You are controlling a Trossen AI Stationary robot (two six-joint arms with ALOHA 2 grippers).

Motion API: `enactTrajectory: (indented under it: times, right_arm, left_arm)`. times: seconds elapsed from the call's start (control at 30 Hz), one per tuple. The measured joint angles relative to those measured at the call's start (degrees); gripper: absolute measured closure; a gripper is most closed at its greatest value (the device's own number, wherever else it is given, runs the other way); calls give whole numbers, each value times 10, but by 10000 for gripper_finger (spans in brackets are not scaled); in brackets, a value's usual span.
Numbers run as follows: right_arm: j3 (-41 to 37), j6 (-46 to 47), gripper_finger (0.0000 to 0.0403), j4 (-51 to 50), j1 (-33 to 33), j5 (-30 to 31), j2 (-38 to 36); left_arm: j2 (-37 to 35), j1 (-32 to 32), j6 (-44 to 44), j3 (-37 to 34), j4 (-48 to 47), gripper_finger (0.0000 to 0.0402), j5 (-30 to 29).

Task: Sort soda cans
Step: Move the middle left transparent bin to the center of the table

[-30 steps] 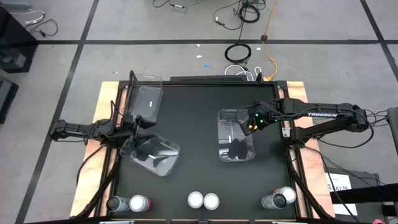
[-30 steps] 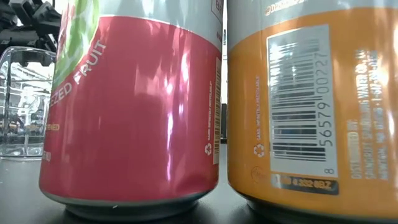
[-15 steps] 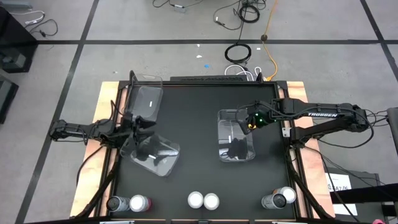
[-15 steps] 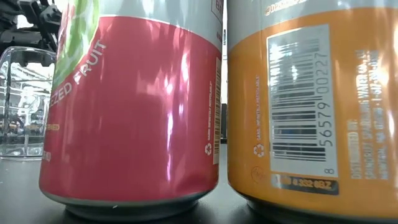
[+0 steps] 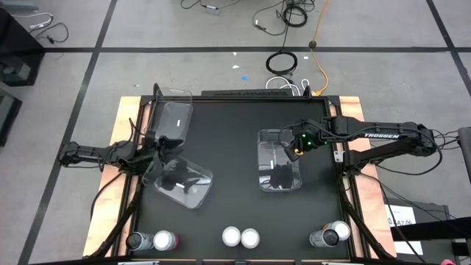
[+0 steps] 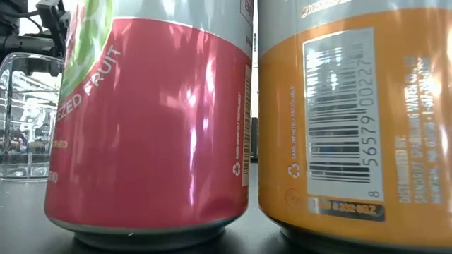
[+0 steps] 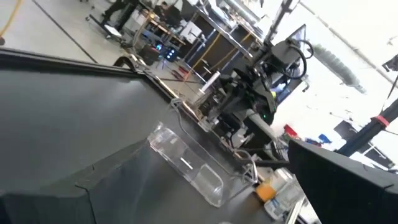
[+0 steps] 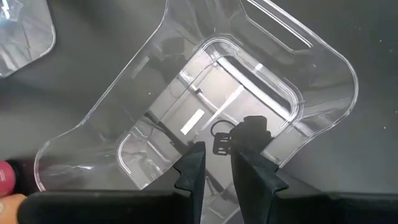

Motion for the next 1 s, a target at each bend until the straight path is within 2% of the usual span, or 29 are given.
enactTrajectory:
  times: [0.3,0.47,0.63,0.8,1.0]
  right_arm:
    - [0,-16,332,0,0,0,0]
    - [0,-22,332,0,0,0,0]
    - [0,-30,332,-1,0,-1,0]
    - [0,-30,332,-1,0,0,0]
    - [0,-39,332,-2,0,0,0]
  left_arm:
    - [8,0,-28,5,-7,13,6]
    - [55,0,3,59,-39,13,-5]
    - [143,0,64,132,-77,13,-3]
    - [255,0,110,216,-166,13,34]
    - [371,0,189,303,-192,13,76]
